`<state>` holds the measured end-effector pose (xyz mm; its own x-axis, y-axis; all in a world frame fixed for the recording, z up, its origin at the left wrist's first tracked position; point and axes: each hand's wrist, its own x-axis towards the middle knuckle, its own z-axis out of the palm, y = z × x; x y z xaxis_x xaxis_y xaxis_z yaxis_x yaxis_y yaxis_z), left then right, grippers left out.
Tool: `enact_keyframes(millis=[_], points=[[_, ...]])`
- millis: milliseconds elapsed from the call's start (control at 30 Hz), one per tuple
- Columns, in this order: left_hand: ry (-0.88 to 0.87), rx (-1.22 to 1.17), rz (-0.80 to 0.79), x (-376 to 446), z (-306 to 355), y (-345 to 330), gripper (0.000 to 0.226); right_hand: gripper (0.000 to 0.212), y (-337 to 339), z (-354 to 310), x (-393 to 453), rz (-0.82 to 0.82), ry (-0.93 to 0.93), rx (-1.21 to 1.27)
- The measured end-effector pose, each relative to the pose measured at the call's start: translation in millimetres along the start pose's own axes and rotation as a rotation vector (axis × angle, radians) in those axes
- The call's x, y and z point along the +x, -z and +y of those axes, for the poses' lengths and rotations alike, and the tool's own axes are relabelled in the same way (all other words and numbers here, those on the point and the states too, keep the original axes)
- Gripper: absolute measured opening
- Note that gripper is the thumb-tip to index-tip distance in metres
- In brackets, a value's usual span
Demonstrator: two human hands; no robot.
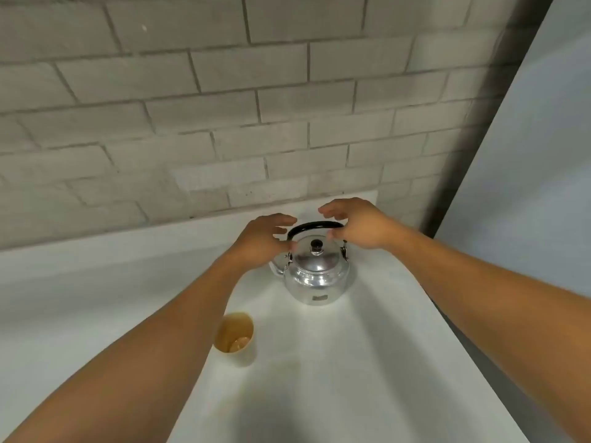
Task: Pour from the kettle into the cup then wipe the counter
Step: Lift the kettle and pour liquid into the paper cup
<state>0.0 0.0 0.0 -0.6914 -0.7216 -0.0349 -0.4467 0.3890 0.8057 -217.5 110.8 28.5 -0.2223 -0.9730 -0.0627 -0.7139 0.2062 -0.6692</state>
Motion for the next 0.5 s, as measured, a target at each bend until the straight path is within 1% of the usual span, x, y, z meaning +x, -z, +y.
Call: enact_keyframes(millis=[133, 233, 267, 400, 500], points=[[0.008, 0.014, 0.056, 8.8, -6.9, -6.7, 0.044, 0.049, -10.6, 5.0, 10.2, 0.016, -0.005, -0.029], [-0.01, 0.103, 0.091, 14.4, -9.5, -11.4, 0.025, 0.031, -17.1, 11.5, 17.1, 0.03, 0.028, -0.02], [-0.004, 0.098, 0.1, 15.3, -11.2, -12.6, 0.022, 0.026, -18.0, 11.7, 17.4, 0.029, 0.036, -0.001], [0.012, 0.005, 0.14, 18.3, -16.9, -15.1, 0.022, 0.019, -21.4, 14.9, 20.8, 0.026, 0.045, 0.115], [0.018, -0.021, 0.131, 19.6, -18.7, -13.3, 0.023, 0.015, -22.8, 16.0, 21.7, 0.025, 0.037, 0.164]])
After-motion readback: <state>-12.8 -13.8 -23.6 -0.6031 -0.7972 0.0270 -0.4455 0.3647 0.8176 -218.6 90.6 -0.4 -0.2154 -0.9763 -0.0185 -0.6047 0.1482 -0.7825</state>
